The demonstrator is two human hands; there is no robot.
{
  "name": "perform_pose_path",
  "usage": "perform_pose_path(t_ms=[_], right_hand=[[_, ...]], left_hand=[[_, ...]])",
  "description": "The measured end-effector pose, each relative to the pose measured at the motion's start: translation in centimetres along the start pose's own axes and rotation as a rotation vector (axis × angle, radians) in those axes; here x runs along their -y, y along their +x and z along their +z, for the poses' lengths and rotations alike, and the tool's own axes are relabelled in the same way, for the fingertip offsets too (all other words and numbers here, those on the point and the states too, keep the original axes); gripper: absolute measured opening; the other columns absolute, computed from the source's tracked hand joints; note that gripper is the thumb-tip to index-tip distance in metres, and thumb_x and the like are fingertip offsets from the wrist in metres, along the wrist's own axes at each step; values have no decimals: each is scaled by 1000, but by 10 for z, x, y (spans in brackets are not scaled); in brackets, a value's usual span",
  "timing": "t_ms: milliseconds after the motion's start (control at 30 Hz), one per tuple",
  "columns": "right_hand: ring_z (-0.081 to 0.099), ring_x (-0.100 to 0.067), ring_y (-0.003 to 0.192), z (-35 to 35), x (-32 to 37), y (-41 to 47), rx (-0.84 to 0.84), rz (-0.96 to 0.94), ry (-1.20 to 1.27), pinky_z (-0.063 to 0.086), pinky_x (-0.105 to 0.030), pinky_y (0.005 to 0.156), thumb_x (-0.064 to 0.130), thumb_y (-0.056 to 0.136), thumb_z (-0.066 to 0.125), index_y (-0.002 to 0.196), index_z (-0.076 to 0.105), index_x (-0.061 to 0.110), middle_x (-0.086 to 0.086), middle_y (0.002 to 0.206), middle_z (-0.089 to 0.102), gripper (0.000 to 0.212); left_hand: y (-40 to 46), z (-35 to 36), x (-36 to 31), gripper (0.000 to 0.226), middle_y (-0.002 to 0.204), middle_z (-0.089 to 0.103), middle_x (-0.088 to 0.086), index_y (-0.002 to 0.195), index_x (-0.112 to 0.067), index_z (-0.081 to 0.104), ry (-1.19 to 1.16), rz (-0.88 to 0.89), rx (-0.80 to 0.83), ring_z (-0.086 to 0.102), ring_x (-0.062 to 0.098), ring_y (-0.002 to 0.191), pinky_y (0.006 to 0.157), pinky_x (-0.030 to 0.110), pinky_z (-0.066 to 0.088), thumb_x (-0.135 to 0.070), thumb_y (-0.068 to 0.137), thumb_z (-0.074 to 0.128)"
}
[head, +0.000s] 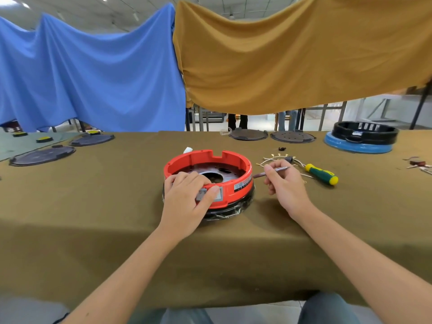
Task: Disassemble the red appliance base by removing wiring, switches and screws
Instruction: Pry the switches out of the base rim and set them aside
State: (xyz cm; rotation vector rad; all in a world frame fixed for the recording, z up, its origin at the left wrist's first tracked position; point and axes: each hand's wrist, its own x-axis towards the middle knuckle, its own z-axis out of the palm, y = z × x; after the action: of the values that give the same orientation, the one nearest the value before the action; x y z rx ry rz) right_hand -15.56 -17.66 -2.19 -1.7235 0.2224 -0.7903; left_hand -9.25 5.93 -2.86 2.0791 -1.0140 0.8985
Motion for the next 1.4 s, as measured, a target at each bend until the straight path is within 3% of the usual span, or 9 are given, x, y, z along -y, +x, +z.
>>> perform_pose_path(t_ms=[400, 533, 700, 767, 867, 1000, 1167, 1300, 1400], right_hand=[[53, 1, 64, -3, 2, -2, -91, -126, 5, 50, -23, 65, 16, 101, 55, 94, 65, 25, 9, 74, 60, 15], [60, -14, 88, 1, 13, -14, -13, -323, -212, 49, -36, 91, 19, 103, 50, 95, 61, 20, 0, 86, 65, 13], [62, -10, 101, 33, 44, -44, 283, -624, -343, 53, -29, 84, 24, 87, 69, 88, 40, 35, 9, 102, 65, 31], [60, -8, 101, 48, 49, -49, 326, -691, -443, 53, -30, 82, 25, 85, 73, 90, 37, 33, 9, 105, 65, 38], [57, -11, 96, 59, 46, -52, 348, -667, -555, 49, -31, 80, 32, 83, 78, 90, 37, 31, 7, 105, 65, 42], [60, -8, 97, 41, 44, -40, 395, -549, -494, 51, -29, 80, 20, 82, 78, 88, 33, 32, 14, 105, 65, 47], [61, -4, 101, 2, 41, -24, 422, -425, -429, 51, -20, 74, 7, 84, 73, 90, 38, 26, 18, 105, 63, 40], [61, 4, 103, 2, 37, -29, 318, -401, -351, 54, -15, 73, 22, 87, 75, 87, 40, 35, 22, 104, 67, 38], [61, 6, 99, 9, 29, -30, 236, -404, -295, 47, -6, 72, 16, 87, 75, 86, 40, 33, 19, 100, 68, 39]], left_hand=[[0, -13, 13, 37, 107, 54, -11, 111, -22, 59, 69, 141, 175, 46, 12, 106, 102, 34, 29, -52, 90, 52], [-5, -18, 24, 47, 116, 51, -7, 122, -19, 55, 32, 133, 192, 45, 15, 114, 111, 26, 18, -54, 91, 50], [-6, -17, 24, 38, 122, 47, -9, 124, -21, 50, -7, 91, 145, 38, 7, 121, 112, 44, 23, -37, 91, 38], [-6, -17, 26, 37, 120, 44, -11, 123, -26, 50, -22, 4, 98, 33, 1, 118, 109, 40, 22, -35, 92, 32], [-7, -19, 30, 34, 116, 45, -12, 121, -25, 50, -165, -158, -2, 37, 4, 112, 103, 36, 31, -31, 94, 30], [-8, -19, 30, 27, 113, 53, -10, 120, -19, 53, -302, -118, -46, 46, 9, 110, 97, 31, 40, -15, 97, 39], [-4, -19, 34, 43, 146, 33, -18, 143, -28, 43, -186, -126, 34, 24, -1, 137, 113, 20, 17, -27, 100, 44], [-2, -13, 37, 27, 132, 50, -13, 125, -23, 60, -142, -83, 169, 31, 11, 132, 110, 41, 31, -26, 100, 50], [-4, -12, 37, 20, 121, 53, -13, 117, -22, 62, -120, -85, 120, 32, 12, 122, 105, 38, 35, -24, 99, 54]])
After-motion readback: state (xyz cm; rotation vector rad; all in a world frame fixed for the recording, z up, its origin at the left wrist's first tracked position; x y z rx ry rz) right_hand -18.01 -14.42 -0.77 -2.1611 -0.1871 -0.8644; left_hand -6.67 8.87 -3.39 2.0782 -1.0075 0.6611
